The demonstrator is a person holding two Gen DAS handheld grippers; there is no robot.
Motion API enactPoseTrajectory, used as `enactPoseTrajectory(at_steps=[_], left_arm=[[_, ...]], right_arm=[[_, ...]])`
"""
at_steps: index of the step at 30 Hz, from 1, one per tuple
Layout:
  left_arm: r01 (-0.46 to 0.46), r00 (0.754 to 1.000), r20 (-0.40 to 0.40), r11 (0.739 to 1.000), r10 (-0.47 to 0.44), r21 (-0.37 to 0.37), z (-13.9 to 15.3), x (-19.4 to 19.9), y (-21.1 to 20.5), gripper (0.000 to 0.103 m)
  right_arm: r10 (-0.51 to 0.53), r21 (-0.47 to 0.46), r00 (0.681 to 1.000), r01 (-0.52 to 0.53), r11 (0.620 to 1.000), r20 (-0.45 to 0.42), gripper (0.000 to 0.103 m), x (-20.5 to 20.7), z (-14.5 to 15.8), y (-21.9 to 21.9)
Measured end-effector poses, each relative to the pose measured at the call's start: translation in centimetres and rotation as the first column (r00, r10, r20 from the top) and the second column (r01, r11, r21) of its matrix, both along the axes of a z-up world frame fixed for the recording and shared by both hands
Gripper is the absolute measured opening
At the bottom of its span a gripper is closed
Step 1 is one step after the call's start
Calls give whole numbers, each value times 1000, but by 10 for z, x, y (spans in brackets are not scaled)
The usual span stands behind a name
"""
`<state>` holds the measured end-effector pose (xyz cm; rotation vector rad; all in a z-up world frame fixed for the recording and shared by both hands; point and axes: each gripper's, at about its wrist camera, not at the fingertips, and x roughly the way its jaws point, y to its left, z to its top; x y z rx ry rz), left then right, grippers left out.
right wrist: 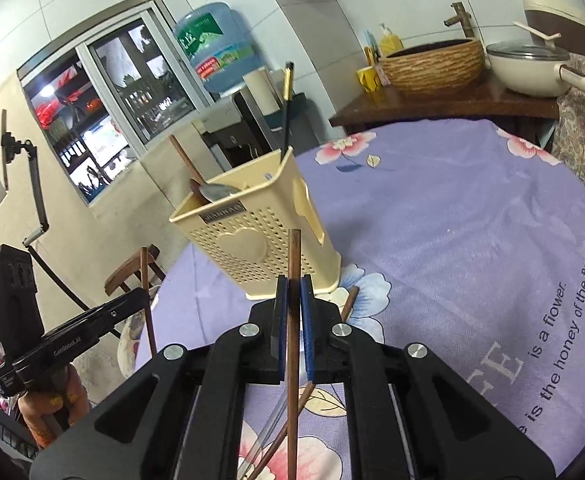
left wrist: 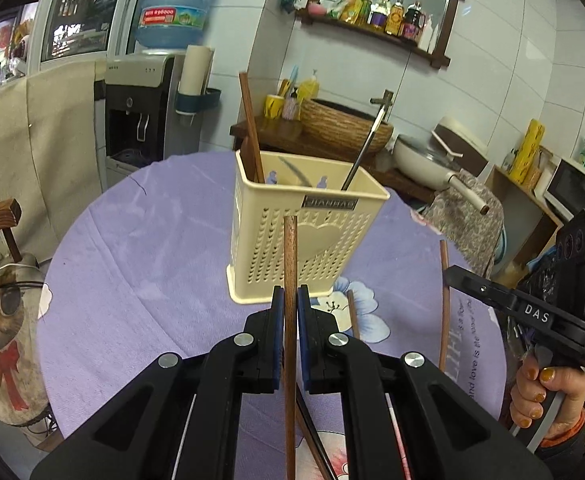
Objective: Organize utensils
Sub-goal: 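Lift both chopsticks and carry them above the holder with both tools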
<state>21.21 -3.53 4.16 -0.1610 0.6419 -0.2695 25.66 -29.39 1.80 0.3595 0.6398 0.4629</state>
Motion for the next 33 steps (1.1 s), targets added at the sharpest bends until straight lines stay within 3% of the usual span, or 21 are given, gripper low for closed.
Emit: enactPoseTrajectory(at_steps=[19, 33], left_arm=[[20, 989, 146, 998, -12, -52, 49, -29, 9, 7], [26, 984, 177, 998, -14, -62, 66, -18, 7, 7]], right_arm=[[59, -98, 978, -40, 994, 200, 7, -45, 56, 8], [66, -130, 965, -34, 991, 254, 6, -44, 78, 13]])
